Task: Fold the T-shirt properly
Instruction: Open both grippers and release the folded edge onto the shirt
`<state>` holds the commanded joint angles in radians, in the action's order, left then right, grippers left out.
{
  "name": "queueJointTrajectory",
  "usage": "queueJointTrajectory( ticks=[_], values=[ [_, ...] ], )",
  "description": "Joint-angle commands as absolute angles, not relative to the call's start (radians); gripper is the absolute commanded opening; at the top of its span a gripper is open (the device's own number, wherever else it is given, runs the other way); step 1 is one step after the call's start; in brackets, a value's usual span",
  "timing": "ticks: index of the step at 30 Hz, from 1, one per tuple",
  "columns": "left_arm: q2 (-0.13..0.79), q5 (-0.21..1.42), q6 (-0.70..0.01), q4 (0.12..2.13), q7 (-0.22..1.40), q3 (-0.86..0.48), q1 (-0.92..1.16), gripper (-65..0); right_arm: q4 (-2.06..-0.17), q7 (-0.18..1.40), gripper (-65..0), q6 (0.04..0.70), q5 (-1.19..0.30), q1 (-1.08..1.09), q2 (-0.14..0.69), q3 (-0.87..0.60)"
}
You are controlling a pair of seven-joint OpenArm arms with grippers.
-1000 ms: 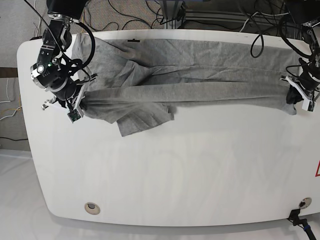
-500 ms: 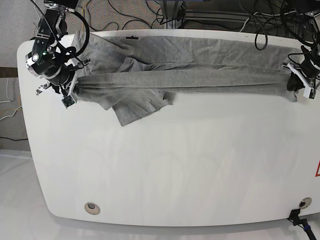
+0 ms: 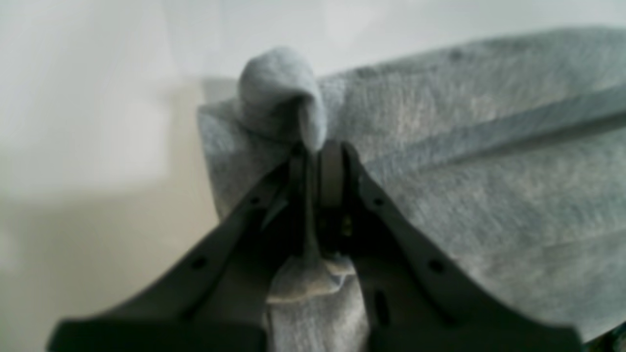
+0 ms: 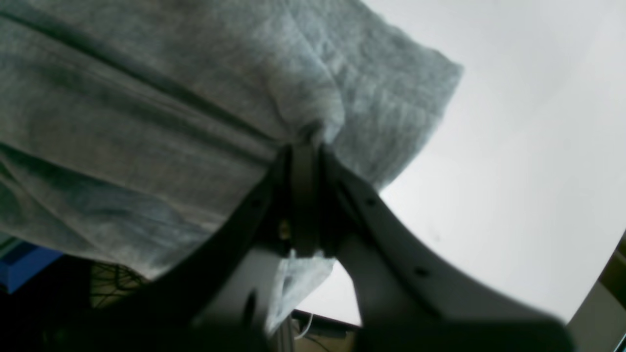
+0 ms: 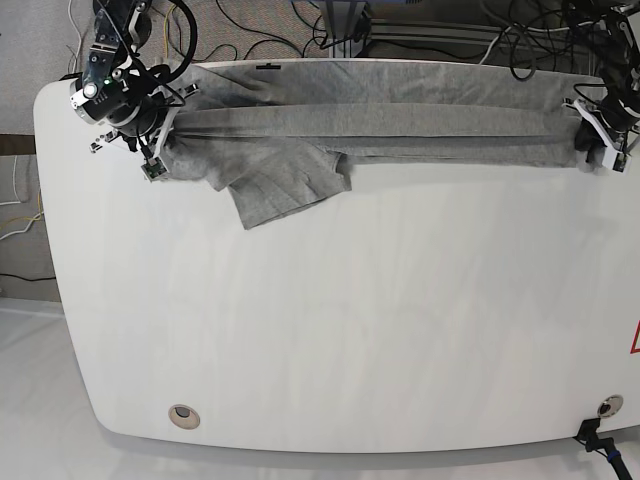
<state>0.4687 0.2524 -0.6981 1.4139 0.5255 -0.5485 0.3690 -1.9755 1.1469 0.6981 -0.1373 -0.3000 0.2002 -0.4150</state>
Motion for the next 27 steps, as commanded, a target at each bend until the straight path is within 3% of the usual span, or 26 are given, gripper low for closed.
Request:
queueJointTrajectory(
  ticks=[4, 7, 20, 23, 27],
  values=[
    [0.464, 0.191, -0.698, 1.412, 0.526, -0.552, 0.338, -29.2, -1.975, 1.129, -32.8, 0.698, -0.136, -0.3, 0.202, -0.415],
    [0.464, 0.143, -0.698, 1.412, 0.526, -0.553, 0.305, -17.4, -1.975, 1.112, -28.3, 0.698, -0.134, -0.3, 0.206, -0.42],
    [0.415, 0.125, -0.698, 1.57, 0.519, -0.585, 0.199, -17.0, -1.982, 0.929, -28.4, 0.698, -0.148, -0.262, 0.151, -0.414],
    [0.398, 0.127, -0.698, 1.629, 0.522, -0.585, 0.205, -17.0, -1.982, 0.928, -28.4, 0.698, -0.226, -0.251, 0.143, -0.418],
    [0.344, 0.127, -0.698, 1.696, 0.524, -0.584, 0.242, -17.3, -1.983, 0.928, -36.1, 0.698, -0.328, -0.255, 0.142, -0.415]
  ],
)
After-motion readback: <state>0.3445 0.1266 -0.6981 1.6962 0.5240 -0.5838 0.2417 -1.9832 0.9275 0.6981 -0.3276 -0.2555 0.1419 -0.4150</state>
